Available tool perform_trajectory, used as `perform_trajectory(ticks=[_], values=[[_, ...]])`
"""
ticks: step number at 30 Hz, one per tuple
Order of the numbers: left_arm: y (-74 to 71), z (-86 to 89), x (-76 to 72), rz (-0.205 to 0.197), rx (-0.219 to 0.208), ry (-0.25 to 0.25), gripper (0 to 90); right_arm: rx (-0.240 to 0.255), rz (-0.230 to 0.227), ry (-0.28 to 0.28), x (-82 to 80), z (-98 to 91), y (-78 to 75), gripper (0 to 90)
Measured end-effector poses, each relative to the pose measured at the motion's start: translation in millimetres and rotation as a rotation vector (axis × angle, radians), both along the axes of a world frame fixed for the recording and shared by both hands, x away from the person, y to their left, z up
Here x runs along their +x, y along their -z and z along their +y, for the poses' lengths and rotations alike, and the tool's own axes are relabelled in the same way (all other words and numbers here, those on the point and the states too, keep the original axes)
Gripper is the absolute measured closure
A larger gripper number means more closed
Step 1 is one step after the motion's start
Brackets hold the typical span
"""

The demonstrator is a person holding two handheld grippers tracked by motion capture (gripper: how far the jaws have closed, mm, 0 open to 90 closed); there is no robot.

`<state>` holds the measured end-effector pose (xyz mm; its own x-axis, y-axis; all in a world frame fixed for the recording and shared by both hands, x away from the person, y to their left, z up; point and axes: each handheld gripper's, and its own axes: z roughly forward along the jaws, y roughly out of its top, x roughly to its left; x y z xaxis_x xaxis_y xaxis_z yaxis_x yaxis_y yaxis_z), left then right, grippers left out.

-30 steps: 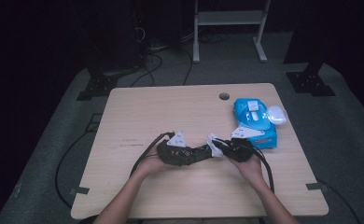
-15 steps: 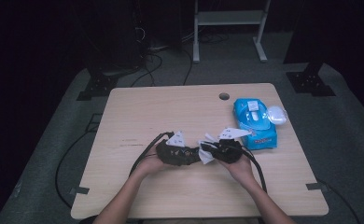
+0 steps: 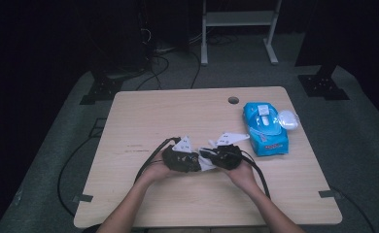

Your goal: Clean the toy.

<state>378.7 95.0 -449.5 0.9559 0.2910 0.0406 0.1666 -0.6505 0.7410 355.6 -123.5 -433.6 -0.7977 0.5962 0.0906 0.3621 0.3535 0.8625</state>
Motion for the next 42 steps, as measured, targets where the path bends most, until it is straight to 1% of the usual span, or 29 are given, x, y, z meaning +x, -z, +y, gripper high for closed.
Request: perform_trajectory(ticks=[1,2,3,5,7,8,11,15,19,25,28,29,30,31,32,34,35,36,38,39,40,42], values=[[0.0,0.0,0.1,-0.004,0.000,0.001,57.4,-0.018,-0.011,0.017,0.4,-6.4,-0.3,84.2],[0.2,-0.2,0.1,-0.004,-0.001,0.001,57.5,-0.020,-0.010,0.031,1.2,-13.4,-0.2,84.1],[0.1,-0.3,0.2,-0.005,0.001,0.002,57.4,-0.010,-0.008,0.046,1.4,-19.9,-0.2,84.0],[0.1,-0.5,0.3,-0.005,0.001,0.001,57.5,-0.011,-0.015,0.070,0.9,-28.9,0.3,83.1],[-0.2,-0.6,0.5,-0.004,0.003,0.001,57.4,0.006,-0.012,0.073,0.4,-34.0,1.9,81.8],[-0.5,-0.6,0.9,-0.004,0.006,0.002,57.4,0.003,-0.018,0.078,-0.1,-34.9,2.0,81.3],[-0.7,0.7,1.3,-0.002,0.006,-0.001,57.5,-0.038,-0.049,0.089,0.0,-36.6,0.4,79.7],[-1.0,3.5,2.4,-0.002,0.007,-0.006,57.5,-0.008,-0.029,0.115,2.9,-43.8,1.1,79.6],[-0.8,5.2,3.0,0.001,0.005,-0.008,57.5,0.024,-0.008,0.117,3.7,-46.6,2.9,77.5],[-0.7,5.1,2.6,0.003,0.004,-0.011,57.3,0.032,-0.002,0.116,5.9,-47.8,4.6,74.5],[-0.5,5.6,4.0,0.020,-0.002,-0.022,56.4,0.026,-0.002,0.118,5.4,-48.2,4.6,70.8],[-0.6,6.0,4.5,0.020,0.000,-0.027,55.3,0.029,0.002,0.118,5.9,-49.2,5.0,70.2],[-0.5,5.9,4.7,0.030,-0.009,-0.037,53.2,0.031,0.010,0.120,6.4,-49.8,5.5,68.6],[-1.0,6.0,6.0,0.035,-0.007,-0.045,49.4,0.030,0.016,0.121,7.5,-50.6,6.3,67.7],[-1.3,5.6,6.5,0.046,-0.011,-0.059,45.2,0.038,0.021,0.123,8.2,-51.5,7.3,67.8],[-1.7,4.9,6.1,0.043,-0.014,-0.061,44.3,0.047,0.028,0.128,9.2,-52.5,8.3,68.5],[-1.8,4.9,6.0,0.039,-0.009,-0.056,44.7,0.048,0.029,0.128,9.2,-52.6,8.2,69.7],[-1.6,4.8,5.5,0.033,-0.009,-0.048,49.1,0.046,0.028,0.126,8.9,-52.6,8.1,71.1],[-1.4,5.0,5.0,0.034,-0.012,-0.034,54.2,0.046,0.026,0.127,8.0,-52.9,7.7,73.8],[-1.5,5.1,4.6,0.023,-0.009,-0.031,56.1,0.053,0.029,0.125,8.5,-54.0,7.8,75.9],[-1.5,4.7,4.1,0.024,-0.011,-0.030,56.4,0.061,0.033,0.121,9.2,-55.5,8.0,77.6],[-2.2,4.6,3.2,0.018,-0.002,-0.023,56.9,0.084,0.053,0.117,10.6,-58.0,8.8,79.5]])
